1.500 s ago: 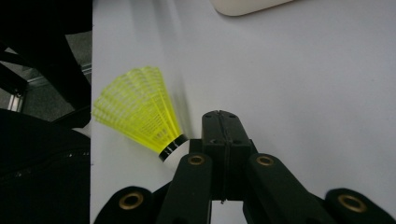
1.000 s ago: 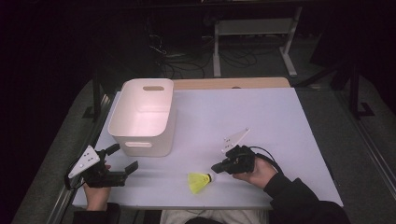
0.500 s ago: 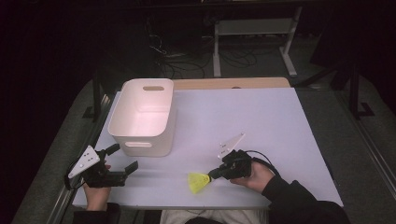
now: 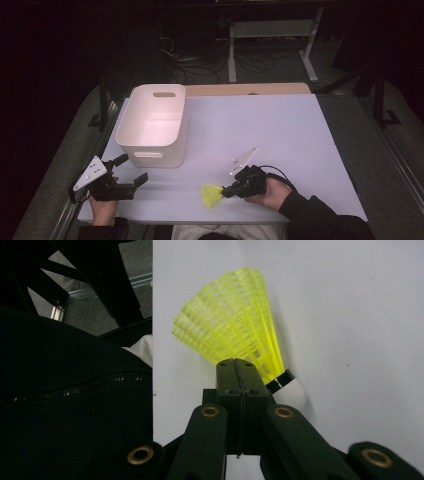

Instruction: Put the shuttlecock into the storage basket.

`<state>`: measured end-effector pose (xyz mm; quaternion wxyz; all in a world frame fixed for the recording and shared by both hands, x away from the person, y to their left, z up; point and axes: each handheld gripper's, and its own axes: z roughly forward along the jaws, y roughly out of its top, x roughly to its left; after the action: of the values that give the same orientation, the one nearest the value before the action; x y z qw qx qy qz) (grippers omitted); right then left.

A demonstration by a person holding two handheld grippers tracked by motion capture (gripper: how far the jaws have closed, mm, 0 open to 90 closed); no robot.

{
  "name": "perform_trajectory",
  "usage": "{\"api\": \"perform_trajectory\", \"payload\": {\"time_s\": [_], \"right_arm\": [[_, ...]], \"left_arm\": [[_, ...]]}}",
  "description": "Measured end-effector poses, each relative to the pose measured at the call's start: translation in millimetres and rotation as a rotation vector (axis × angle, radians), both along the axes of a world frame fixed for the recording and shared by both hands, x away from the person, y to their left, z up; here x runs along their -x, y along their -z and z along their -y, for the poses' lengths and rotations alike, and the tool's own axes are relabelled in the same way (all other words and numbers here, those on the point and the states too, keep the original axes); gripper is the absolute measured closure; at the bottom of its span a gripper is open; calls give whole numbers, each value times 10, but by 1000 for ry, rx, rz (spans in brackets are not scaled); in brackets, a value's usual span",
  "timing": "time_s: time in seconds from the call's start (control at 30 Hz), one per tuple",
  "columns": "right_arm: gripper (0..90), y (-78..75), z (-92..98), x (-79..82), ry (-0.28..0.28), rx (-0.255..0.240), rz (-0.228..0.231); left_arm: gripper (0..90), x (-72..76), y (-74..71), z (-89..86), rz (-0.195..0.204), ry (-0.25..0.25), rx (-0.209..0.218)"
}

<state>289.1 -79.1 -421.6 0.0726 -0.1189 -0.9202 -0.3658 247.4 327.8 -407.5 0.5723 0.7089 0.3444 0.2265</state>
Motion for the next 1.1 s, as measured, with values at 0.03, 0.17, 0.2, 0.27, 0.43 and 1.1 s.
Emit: {"api": "perform_trajectory", "payload": {"time_s": [0.03, 0.17, 0.2, 0.27, 0.43, 1.1], "right_arm": [[894, 8, -9, 5, -4, 3, -1], [894, 41, -49, 29, -26, 15, -10], [894, 50, -59, 36, -29, 19, -13], [894, 67, -76, 45, -36, 26, -19], [894, 100, -107, 54, -44, 40, -23], [894, 137, -195, 6, -39, 50, -20]], "left_arm": [[0, 0, 0, 0, 0, 0, 0], [0, 0, 0, 0, 0, 1, 0], [0, 0, 0, 0, 0, 1, 0], [0, 0, 0, 0, 1, 1, 0], [0, 0, -1, -1, 1, 2, 1], [0, 3, -2, -2, 3, 2, 5]]}}
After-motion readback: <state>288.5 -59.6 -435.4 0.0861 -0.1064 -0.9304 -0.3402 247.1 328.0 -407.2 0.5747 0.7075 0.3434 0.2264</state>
